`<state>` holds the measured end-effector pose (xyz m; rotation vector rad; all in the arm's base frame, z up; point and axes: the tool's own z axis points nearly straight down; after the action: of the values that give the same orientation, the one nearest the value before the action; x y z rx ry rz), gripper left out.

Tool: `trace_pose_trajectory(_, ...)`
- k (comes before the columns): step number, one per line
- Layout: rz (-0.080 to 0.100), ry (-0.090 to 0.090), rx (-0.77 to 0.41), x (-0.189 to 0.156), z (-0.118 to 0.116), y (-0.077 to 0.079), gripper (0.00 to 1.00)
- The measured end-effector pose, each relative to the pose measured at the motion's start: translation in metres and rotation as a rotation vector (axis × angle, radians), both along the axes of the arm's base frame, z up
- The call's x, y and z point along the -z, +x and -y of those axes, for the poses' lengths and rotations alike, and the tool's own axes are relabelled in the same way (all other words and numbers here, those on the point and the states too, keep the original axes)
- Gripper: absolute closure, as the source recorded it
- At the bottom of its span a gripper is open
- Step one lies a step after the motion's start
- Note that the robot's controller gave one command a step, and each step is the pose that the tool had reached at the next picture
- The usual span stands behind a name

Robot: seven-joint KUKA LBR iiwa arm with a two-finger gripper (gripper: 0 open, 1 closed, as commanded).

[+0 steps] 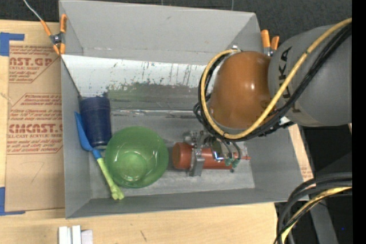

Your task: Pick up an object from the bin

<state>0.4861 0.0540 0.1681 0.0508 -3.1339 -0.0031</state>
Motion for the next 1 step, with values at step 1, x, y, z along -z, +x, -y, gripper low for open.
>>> trace_pose_trajectory(1, -0.008, -0.002, -0.013, -0.0795, -0.0012, 0.0043, 1.0)
